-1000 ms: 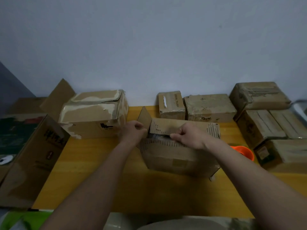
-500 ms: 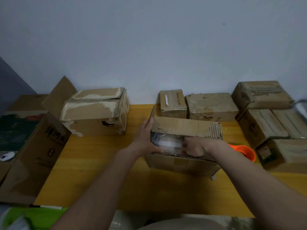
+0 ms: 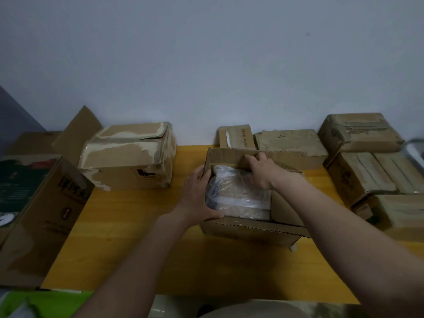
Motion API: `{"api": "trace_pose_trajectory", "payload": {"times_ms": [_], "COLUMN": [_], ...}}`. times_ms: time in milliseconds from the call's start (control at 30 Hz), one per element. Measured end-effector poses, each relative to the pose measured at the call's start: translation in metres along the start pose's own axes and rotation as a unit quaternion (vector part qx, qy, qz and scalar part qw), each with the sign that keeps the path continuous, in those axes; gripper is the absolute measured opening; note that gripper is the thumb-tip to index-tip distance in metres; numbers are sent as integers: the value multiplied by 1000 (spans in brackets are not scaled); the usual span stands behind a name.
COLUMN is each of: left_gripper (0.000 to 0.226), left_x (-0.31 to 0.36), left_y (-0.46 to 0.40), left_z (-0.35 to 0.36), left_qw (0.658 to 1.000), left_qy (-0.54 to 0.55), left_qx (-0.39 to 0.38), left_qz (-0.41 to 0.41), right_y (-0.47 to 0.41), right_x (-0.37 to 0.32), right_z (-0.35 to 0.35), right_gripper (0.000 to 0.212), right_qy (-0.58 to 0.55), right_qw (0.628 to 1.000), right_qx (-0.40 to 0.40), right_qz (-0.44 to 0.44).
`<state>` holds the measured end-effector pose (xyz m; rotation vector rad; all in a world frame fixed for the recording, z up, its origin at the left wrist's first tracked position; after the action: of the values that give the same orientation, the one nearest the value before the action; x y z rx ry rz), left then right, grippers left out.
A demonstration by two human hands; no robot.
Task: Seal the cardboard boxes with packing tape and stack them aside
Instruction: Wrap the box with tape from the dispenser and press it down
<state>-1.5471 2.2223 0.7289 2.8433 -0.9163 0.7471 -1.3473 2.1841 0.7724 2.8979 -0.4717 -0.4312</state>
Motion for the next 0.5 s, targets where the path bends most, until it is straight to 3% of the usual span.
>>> {"api": "trace_pose_trajectory", "payload": {"times_ms": [167,233,300,400,467,500], "left_gripper": [105,80,69,88,103,107], "left_x": [1,8,14,24,29,29], "left_y": [4,6,7,5,4,2], "left_z": [1,2,7,8,5,3], "left_qw": [998,997,996,987,963,954], "left_qy": [-38,-16,9,108,166,145], "left_qx": [19,-16,-56,-117,-205,-253], "left_qz": [52,80,71,-7,-64,-67], "right_y": [-14,-19,-21,-18,-15,-13], "right_x": [1,1,1,1,3,5], "right_z": [-3,-4,-5,-4,-2,-1], "right_gripper": [66,67,68,68,68,67], "right_qy": [-6,-9,-10,-12,-13,-13], "right_qw": [1000,1000,999,999,999,999], "right_qx": [15,26,31,35,34,33], "right_qz": [12,15,13,-1,-9,-12]}}
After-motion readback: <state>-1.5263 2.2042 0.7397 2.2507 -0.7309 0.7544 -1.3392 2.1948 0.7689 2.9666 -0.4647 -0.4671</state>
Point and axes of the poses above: each hand's wrist, its own y-axis away from the middle knuckle, its own z-axis out of the palm, x = y × z, the point moved 2 cm from there along -y, towards the middle knuckle, and after that the axes turned 9 degrees about x, right-handed, at the moved point
